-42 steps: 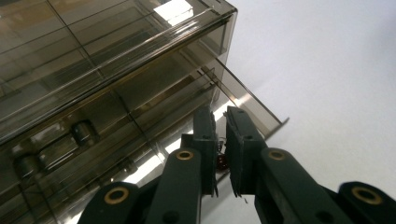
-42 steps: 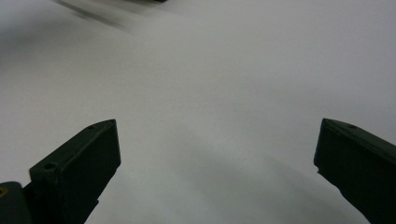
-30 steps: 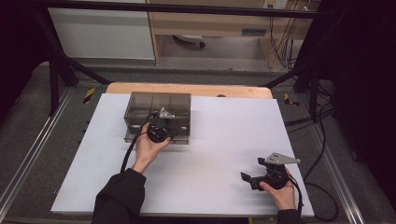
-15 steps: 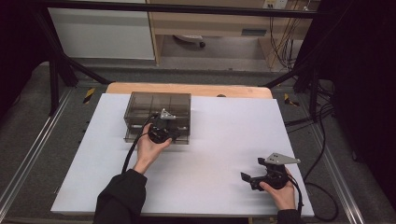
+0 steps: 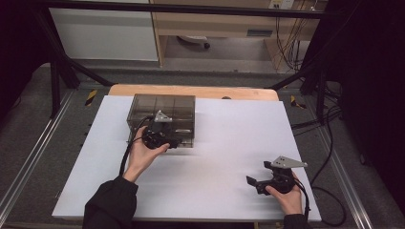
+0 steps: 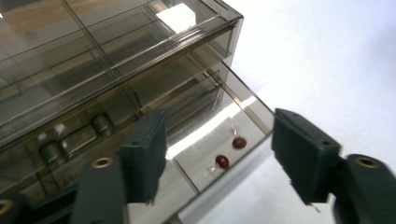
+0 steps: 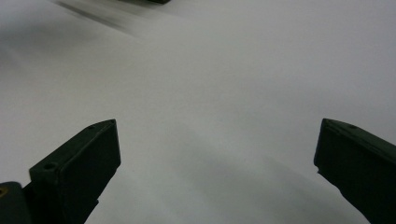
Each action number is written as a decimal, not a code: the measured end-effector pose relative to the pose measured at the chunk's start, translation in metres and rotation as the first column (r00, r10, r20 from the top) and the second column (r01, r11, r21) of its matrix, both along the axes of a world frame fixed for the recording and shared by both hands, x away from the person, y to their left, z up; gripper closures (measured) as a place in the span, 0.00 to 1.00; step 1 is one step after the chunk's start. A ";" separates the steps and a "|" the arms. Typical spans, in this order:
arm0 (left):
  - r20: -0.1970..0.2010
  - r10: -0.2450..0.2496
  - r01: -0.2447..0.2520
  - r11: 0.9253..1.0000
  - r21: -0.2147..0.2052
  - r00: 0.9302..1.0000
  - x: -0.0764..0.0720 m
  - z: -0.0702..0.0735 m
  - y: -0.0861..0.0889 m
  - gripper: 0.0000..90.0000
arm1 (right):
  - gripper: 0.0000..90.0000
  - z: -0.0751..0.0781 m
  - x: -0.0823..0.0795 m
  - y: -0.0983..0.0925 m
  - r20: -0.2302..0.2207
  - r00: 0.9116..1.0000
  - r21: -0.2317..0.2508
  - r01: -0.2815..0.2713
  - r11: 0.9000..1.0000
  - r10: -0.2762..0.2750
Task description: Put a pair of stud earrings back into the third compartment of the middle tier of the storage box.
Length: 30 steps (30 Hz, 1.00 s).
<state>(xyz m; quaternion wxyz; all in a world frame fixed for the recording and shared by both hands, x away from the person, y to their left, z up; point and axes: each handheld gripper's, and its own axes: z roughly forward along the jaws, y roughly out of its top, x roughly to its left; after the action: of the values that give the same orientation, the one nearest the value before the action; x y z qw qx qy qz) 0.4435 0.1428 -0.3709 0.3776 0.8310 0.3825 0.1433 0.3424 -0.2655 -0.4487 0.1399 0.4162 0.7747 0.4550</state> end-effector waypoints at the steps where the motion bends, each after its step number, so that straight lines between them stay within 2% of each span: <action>1: 0.009 0.000 0.000 1.000 0.000 1.000 -0.002 0.001 0.001 0.33 | 0.01 0.000 0.000 0.000 -0.001 1.000 0.000 0.000 1.000 0.000; 3: 0.023 -0.013 0.013 1.000 -0.004 1.000 -0.006 0.002 0.004 0.28 | 0.01 0.000 0.000 0.000 -0.002 1.000 0.000 0.001 1.000 -0.001; 7: 0.018 -0.040 0.041 0.999 -0.030 0.999 -0.014 0.002 0.011 0.22 | 0.01 0.000 0.000 0.000 0.000 1.000 0.002 0.002 1.000 -0.002; 10: 0.026 -0.044 0.045 0.998 -0.034 0.999 -0.021 0.001 0.019 0.19 | 0.01 0.000 0.000 0.000 -0.001 1.000 0.002 0.002 1.000 -0.002; 14: 0.022 -0.049 0.050 0.997 -0.063 0.999 -0.032 -0.002 0.030 0.16 | 0.01 0.000 0.000 0.000 0.000 1.000 0.004 0.002 1.000 -0.002; 16: 0.029 -0.050 0.051 0.997 -0.060 0.998 -0.037 -0.005 0.035 0.15 | 0.01 0.000 0.000 0.000 -0.002 1.000 0.002 0.002 1.000 -0.002; 25: 0.039 -0.051 0.054 0.996 -0.070 0.998 -0.061 -0.025 0.065 0.13 | 0.01 0.000 -0.001 0.000 -0.003 1.000 0.003 0.004 1.000 -0.004; 30: 0.043 -0.025 0.028 0.996 -0.087 0.999 -0.072 -0.040 0.084 0.13 | 0.01 0.000 -0.001 0.000 -0.005 1.000 0.004 0.006 1.000 -0.006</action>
<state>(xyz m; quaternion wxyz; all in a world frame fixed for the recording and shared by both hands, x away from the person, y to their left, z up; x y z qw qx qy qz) 0.3716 0.2271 -0.4109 0.4235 0.8155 0.3694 0.1386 0.3419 -0.2656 -0.4487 0.1384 0.4198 0.7730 0.4552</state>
